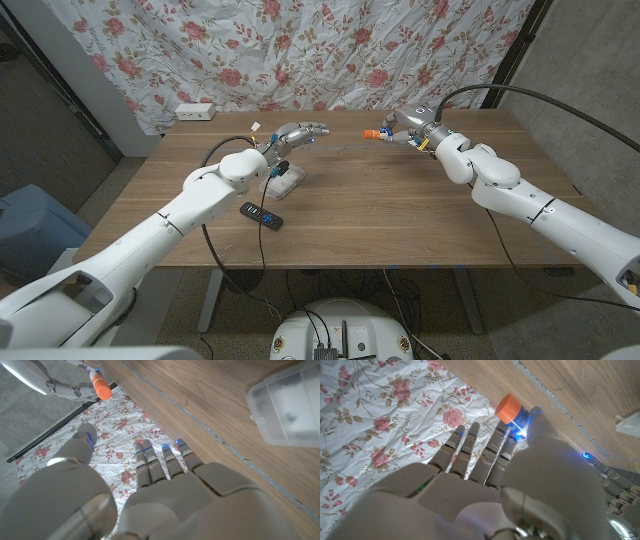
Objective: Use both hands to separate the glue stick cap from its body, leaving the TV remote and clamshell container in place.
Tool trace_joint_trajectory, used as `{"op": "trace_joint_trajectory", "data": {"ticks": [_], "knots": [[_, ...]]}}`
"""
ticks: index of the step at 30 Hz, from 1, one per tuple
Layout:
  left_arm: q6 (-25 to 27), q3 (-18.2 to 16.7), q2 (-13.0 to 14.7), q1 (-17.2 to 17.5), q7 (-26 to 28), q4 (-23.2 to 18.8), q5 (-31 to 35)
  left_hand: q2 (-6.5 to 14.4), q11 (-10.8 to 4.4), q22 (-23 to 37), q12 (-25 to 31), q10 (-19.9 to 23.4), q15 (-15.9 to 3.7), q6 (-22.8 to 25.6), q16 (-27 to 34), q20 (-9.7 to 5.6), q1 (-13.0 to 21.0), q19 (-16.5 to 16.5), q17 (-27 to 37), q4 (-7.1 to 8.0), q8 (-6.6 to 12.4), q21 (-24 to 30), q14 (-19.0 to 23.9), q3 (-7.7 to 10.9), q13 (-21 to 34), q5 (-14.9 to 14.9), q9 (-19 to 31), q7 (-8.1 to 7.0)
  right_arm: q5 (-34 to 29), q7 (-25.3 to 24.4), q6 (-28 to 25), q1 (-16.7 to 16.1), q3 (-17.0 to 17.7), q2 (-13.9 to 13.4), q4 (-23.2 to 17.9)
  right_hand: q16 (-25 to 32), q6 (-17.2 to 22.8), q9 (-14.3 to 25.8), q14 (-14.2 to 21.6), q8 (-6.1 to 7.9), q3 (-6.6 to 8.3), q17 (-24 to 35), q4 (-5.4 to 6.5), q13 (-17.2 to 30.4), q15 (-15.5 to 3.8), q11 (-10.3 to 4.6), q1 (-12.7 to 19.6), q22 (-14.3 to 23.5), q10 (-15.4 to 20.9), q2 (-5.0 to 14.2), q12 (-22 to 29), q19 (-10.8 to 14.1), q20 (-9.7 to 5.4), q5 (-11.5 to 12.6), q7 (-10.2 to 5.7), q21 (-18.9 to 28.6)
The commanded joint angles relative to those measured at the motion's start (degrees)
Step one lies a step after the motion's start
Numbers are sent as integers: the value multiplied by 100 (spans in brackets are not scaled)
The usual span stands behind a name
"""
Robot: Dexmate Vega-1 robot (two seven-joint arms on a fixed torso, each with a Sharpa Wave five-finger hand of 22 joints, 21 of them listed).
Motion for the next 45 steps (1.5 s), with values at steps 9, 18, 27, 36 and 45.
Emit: {"op": "trace_joint_trajectory", "data": {"ticks": [9,18,27,36,45], "knots": [[-49,284,-95,-297,-282,148,350,-108,169,7,-49,-96,164,-226,-32,155,54,-203,20,28,-60,-11,-268,-281,-4,-31,14,162,-225,-96,-71,-146,-5,12,-205,61,125,29,41,3,-22,12,4,-1,-795,-4,220,16,67,107,45,26,-13,44,-42,-14],[-219,407,-194,-388,-245,242,684,-115,203,8,-54,-146,142,-329,-36,156,40,-297,19,36,-67,-12,-402,-411,-8,-37,12,141,-345,-93,-249,-209,-8,77,-298,62,130,30,41,-6,-34,8,10,1,-784,-4,221,16,78,103,44,21,-18,45,-43,-17],[-206,460,-375,-401,-163,326,776,-84,235,8,-33,-104,141,-237,-15,157,69,-294,17,34,-19,4,-399,-456,-11,-27,12,128,-496,-35,-454,-230,-65,162,-360,59,149,32,55,-14,-37,-2,20,3,-773,-4,221,16,90,114,42,20,-17,50,-43,-19],[-171,527,-507,-458,-134,438,860,-26,210,7,-10,-27,106,-162,5,164,144,-275,14,35,6,20,-365,-478,-15,-5,10,133,-595,-46,-521,-206,-139,248,-346,54,176,35,57,-14,-42,-9,25,5,-772,-4,222,16,106,119,43,16,-16,53,-43,-20],[-192,607,-675,-537,-97,611,929,57,186,7,30,137,114,-67,25,167,294,-273,9,34,25,27,-311,-473,-20,25,10,78,-600,-95,-517,-164,-173,328,-292,55,206,39,65,-13,-46,-9,27,7,-771,-4,224,16,122,123,44,14,-19,56,-43,-22]]}}
